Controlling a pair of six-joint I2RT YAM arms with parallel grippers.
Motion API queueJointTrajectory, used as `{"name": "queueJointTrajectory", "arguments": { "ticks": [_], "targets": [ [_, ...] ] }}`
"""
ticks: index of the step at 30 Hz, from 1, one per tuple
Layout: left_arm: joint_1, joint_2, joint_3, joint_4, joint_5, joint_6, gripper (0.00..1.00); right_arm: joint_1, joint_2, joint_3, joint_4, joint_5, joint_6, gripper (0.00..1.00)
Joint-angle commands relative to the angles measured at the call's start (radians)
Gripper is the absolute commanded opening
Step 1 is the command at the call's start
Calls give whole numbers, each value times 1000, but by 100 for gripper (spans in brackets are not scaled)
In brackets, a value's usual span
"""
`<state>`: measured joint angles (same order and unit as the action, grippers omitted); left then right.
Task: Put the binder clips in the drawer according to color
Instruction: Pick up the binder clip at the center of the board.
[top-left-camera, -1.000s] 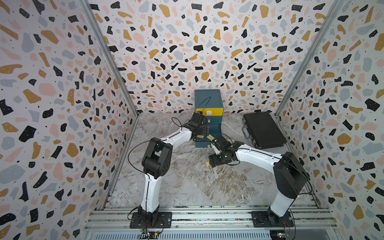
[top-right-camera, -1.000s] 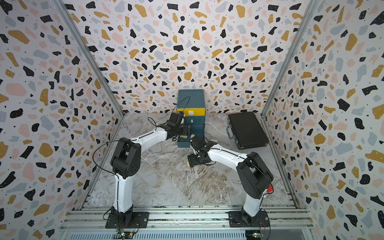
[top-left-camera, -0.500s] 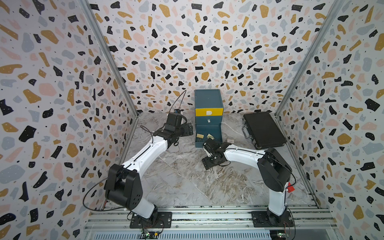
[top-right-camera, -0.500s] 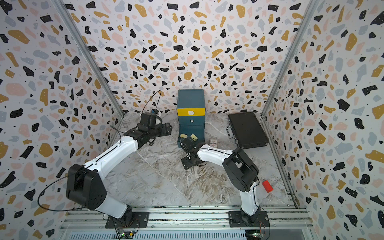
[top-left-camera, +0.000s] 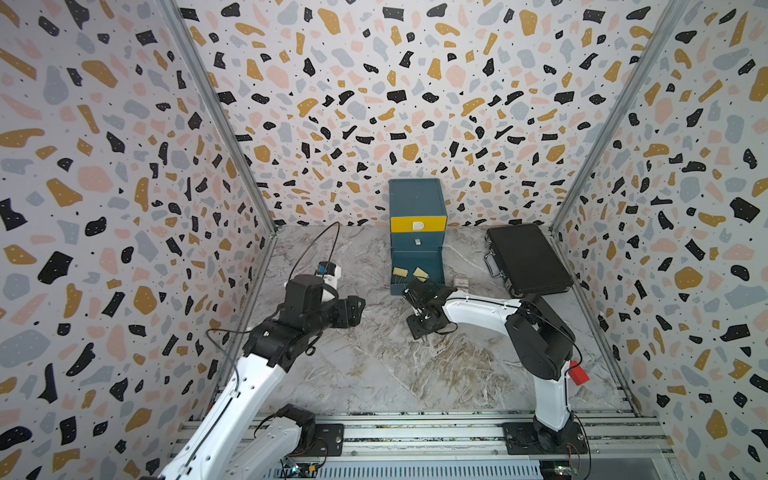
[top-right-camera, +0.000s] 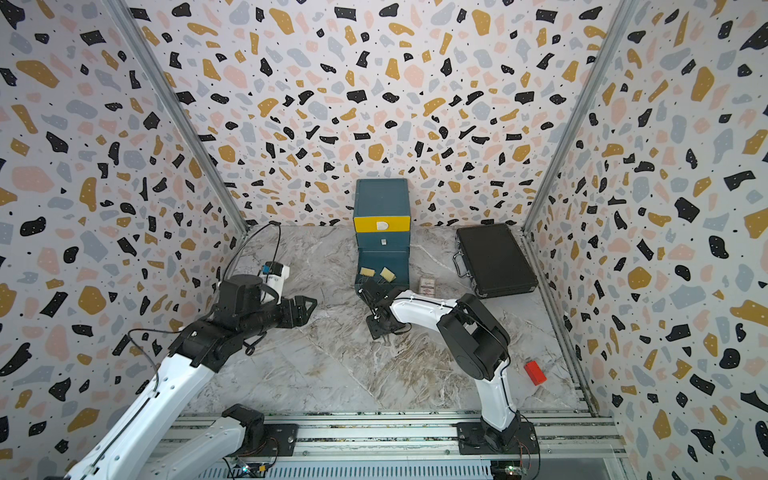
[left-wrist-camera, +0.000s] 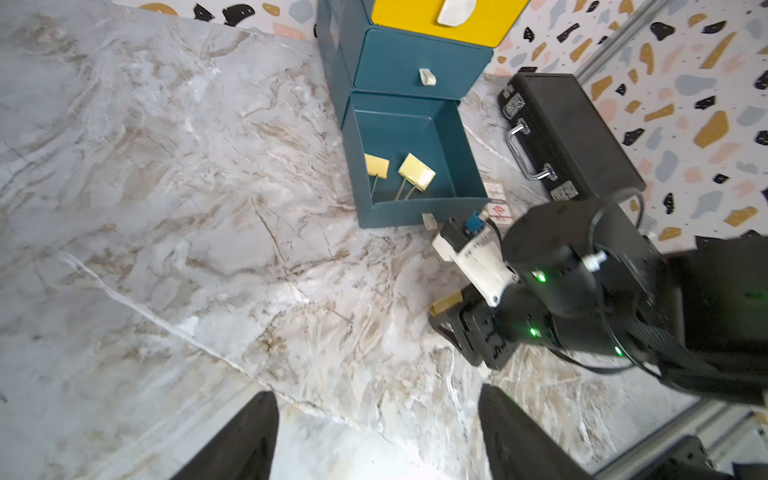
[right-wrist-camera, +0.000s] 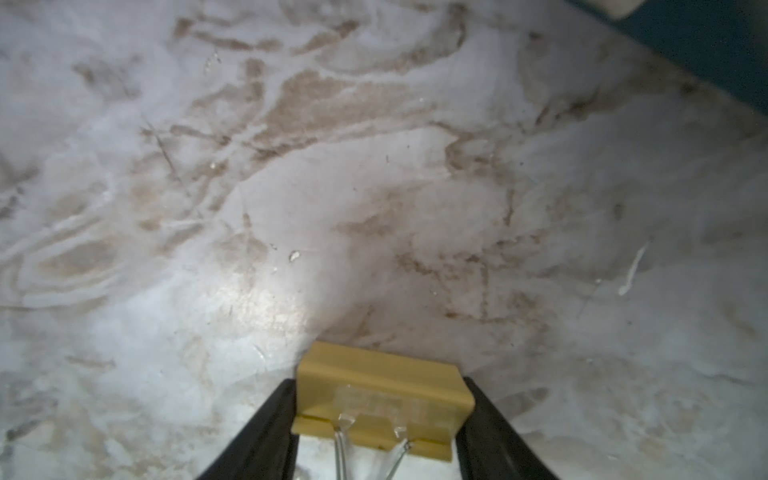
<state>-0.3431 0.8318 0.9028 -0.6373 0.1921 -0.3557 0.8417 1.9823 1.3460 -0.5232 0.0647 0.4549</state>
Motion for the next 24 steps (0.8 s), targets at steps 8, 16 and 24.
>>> {"name": "queueJointTrajectory", "arguments": {
  "ticks": [8, 16, 24],
  "targets": [
    [-5, -223, -109, -169, 82, -98, 75, -7, -49, 38, -24, 51, 14, 30],
    [-4, -225, -118, -171, 168, -122, 72, -114, -42, 306, -138, 46, -20, 27],
    [-5, -227, -151, -115, 218, -140, 72, -236, 138, 646, -172, 13, -9, 28]
  ]
}}
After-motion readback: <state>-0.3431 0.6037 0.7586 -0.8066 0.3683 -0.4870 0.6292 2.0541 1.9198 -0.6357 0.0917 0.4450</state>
